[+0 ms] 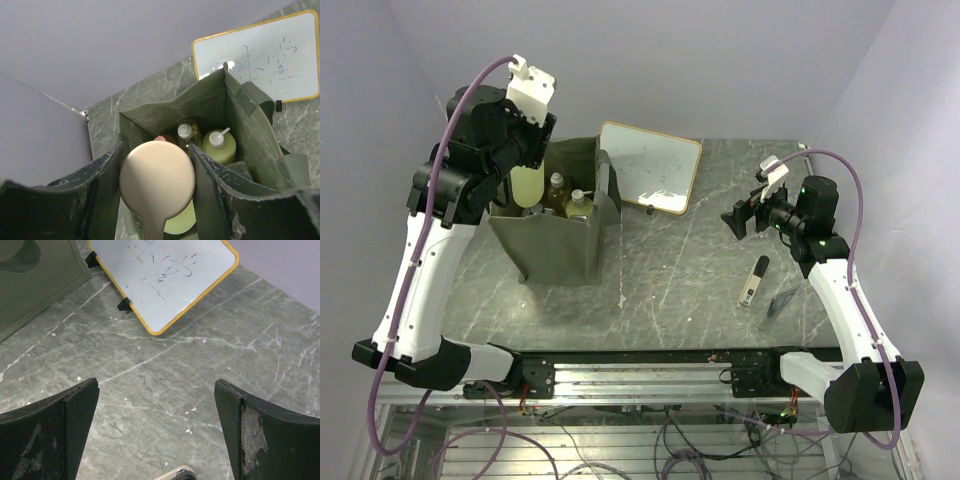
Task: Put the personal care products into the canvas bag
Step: Place the care product in the canvas bag.
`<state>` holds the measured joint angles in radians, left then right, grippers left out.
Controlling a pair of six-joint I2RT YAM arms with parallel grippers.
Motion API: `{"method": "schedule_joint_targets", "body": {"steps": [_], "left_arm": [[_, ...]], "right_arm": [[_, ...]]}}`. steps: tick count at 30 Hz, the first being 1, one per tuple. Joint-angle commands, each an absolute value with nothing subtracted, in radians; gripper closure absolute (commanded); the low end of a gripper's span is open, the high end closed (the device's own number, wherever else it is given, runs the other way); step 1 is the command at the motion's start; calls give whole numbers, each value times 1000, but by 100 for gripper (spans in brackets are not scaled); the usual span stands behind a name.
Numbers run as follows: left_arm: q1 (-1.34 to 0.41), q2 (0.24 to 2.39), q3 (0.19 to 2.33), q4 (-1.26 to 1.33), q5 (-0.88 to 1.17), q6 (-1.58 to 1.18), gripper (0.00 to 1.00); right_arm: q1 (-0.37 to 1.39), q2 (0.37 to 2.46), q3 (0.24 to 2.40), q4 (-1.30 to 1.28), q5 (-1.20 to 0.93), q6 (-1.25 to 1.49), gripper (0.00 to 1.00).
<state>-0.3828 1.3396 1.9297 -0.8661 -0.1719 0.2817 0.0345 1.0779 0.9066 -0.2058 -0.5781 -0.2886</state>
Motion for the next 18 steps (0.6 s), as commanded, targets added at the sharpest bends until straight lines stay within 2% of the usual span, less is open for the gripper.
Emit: {"method": "schedule_joint_targets", "body": {"steps": [1, 18], "left_arm": [[-377, 1269, 1928, -726, -191, 310, 93], [-370, 1178, 1754, -877, -192, 292, 93]], "right_arm": [[29, 1072, 899, -190, -592, -297, 0], [29, 1079, 891, -184, -591, -303, 0]]}}
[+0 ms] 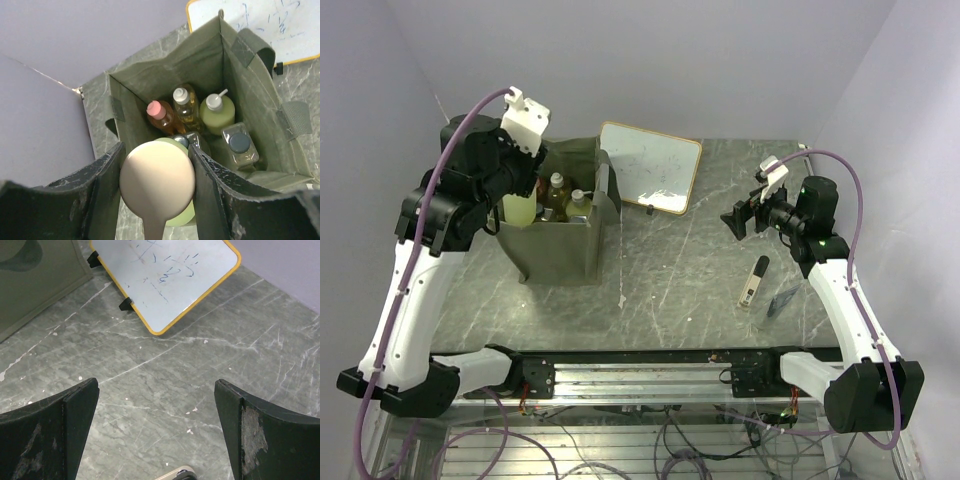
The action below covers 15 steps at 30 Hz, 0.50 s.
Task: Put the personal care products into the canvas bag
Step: Place the care product in the canvas bag.
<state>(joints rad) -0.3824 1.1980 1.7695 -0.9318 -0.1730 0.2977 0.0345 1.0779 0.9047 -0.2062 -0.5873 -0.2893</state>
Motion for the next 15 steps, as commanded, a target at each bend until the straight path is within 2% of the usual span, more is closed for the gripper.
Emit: {"method": "schedule_joint_targets", "body": {"steps": [1, 15], "left_arm": [[-367, 1179, 1746, -877, -185, 283, 93], [-331, 1215, 1654, -879, -117, 214, 93]], "right_arm": [[29, 1081, 891, -184, -591, -302, 0], [29, 1072, 890, -187, -592, -308, 0]]}}
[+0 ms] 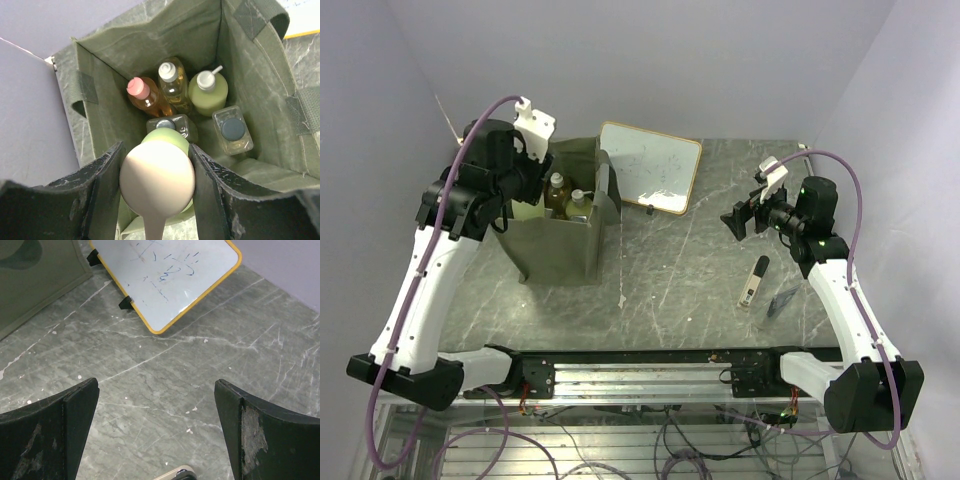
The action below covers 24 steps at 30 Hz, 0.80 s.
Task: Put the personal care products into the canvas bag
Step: Place the care product in the canvas bag.
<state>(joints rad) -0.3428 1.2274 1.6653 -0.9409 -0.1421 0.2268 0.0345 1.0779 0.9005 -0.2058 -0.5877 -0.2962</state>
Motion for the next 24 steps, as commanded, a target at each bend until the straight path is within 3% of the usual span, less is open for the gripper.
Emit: {"method": "schedule_joint_targets", "body": {"steps": [1, 24], "left_arm": [[-331, 1216, 1647, -883, -116, 215, 93], [-331, 1286, 1556, -943, -129, 264, 93]], "right_arm": [[29, 1074, 891, -187, -593, -308, 0], [28, 1080, 890, -187, -593, -311, 0]]}}
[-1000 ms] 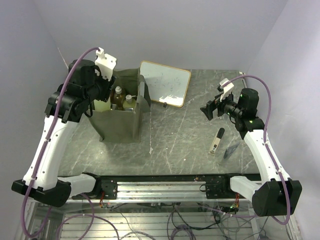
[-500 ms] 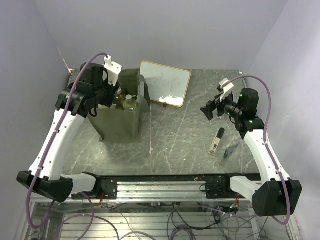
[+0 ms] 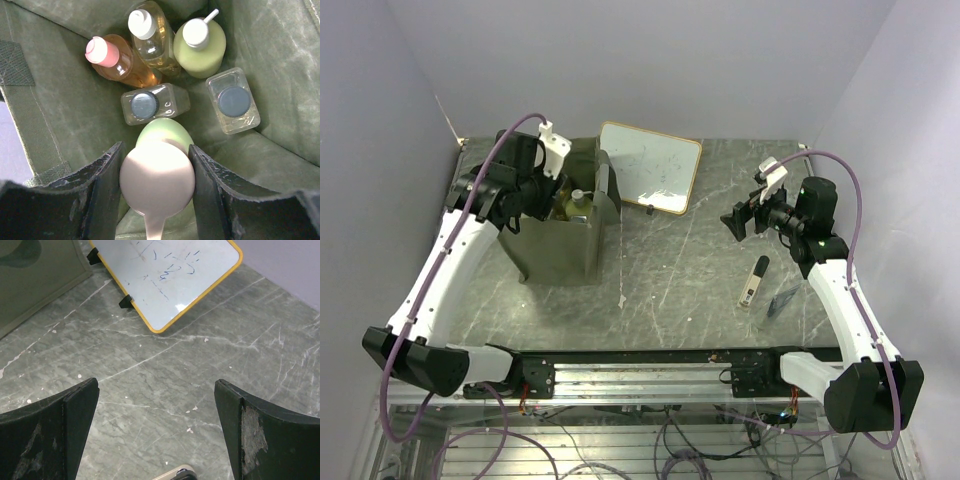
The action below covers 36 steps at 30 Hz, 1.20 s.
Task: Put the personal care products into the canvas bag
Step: Place the care product in the canvas bag.
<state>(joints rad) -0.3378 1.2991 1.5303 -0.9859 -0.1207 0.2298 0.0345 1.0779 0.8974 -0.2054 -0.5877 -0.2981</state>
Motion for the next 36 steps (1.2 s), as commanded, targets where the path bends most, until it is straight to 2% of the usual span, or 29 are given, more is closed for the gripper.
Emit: {"method": "schedule_joint_targets", "body": {"steps": [1, 23, 36], "left_arm": [[-331, 1289, 1552, -945, -123, 265, 93], [-302, 1398, 1486, -940, -49, 266, 93], [-296, 1437, 1394, -900, -3, 289, 85]], "right_arm": [[28, 1081, 891, -187, -594, -313, 0], [28, 1082, 891, -190, -593, -318, 0], [31, 1084, 890, -191, -593, -320, 0]]}}
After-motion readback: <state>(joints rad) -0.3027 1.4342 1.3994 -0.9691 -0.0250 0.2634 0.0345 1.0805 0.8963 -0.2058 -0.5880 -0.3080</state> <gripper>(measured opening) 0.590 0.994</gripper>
